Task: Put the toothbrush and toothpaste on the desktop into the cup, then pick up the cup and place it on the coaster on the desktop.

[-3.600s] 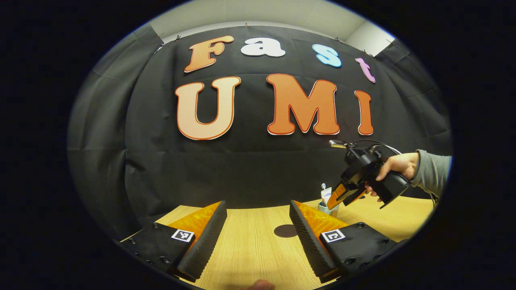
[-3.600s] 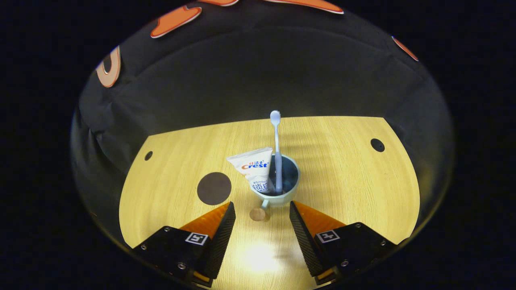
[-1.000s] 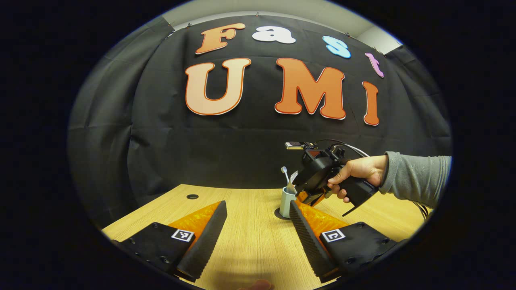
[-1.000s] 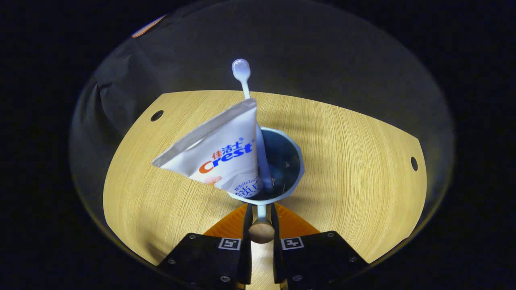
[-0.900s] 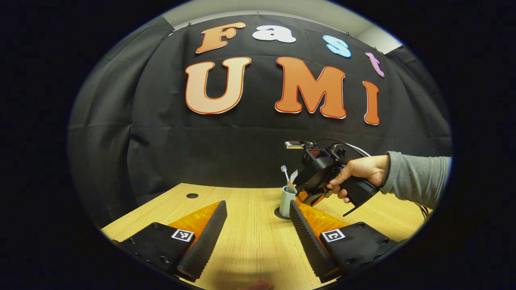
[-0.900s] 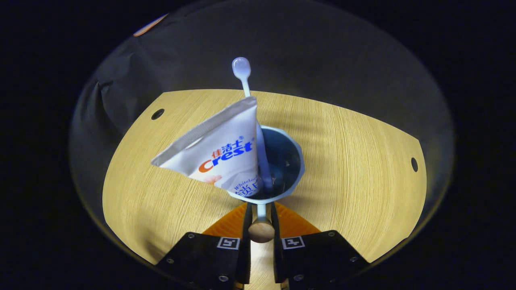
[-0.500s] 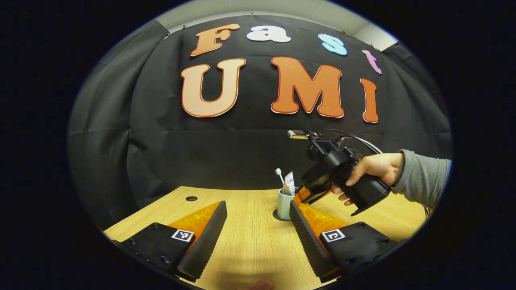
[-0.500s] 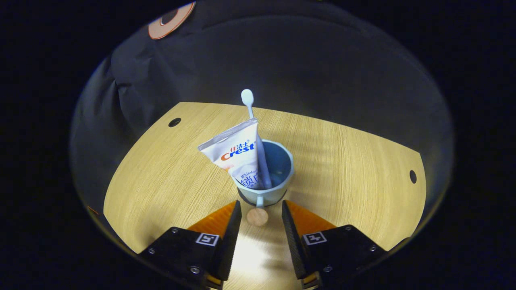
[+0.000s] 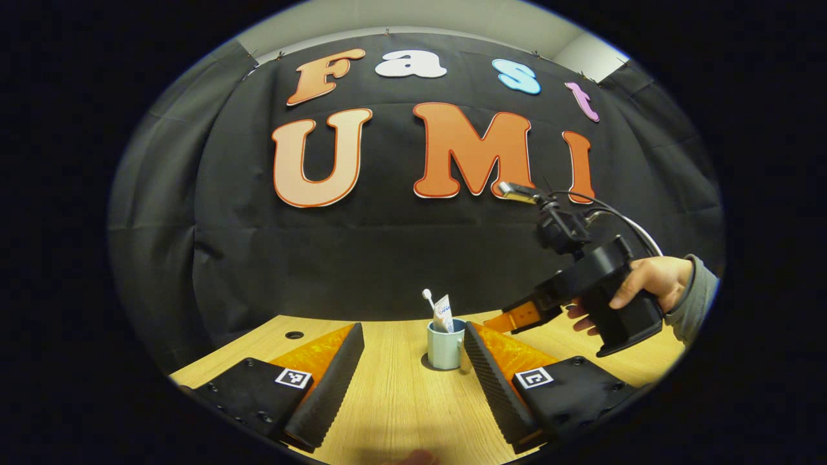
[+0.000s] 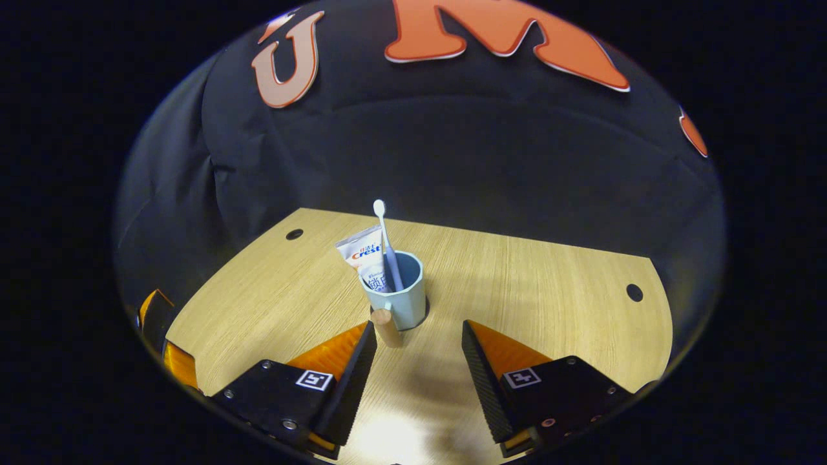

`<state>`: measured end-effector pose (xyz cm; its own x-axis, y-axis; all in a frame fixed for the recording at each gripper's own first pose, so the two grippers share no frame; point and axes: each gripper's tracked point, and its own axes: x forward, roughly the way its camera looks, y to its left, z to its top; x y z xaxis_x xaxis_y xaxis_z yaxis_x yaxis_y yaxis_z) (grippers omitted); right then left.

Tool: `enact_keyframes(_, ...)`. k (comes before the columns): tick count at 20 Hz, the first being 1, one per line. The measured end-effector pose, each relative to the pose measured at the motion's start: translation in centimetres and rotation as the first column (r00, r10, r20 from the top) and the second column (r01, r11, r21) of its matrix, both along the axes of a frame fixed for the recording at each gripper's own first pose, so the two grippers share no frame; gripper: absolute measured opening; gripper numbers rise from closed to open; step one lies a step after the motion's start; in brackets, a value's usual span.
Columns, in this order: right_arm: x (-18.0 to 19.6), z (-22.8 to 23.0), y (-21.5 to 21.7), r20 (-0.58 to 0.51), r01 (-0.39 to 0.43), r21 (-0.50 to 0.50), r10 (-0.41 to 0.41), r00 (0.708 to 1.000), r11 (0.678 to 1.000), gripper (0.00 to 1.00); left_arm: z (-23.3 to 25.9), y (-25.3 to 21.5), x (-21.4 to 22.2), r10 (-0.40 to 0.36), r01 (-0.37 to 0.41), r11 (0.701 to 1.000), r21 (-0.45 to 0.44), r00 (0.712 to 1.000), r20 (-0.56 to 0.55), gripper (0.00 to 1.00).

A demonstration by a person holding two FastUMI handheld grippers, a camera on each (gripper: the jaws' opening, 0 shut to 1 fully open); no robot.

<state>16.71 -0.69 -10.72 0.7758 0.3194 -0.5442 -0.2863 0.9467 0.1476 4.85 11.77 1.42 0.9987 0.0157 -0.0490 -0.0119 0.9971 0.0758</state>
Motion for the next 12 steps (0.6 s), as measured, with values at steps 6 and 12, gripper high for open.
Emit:
enact_keyframes(6, -3.0, 4.0, -3.6, 0.191, 0.053, 0.033, -0.058, 0.980, 0.998, 0.80, 0.4, -3.2, 0.9, -0.063, 0.063, 0.998, 0.009, 0.998, 0.014, 0.99)
enact_keyframes(12, -5.5, 6.3, -8.2, 0.358, 0.161, 0.055, -0.170, 0.918, 0.985, 0.80, 1.4, -5.0, 1.3, -0.086, 0.085, 0.996, 0.018, 0.995, 0.046, 0.99)
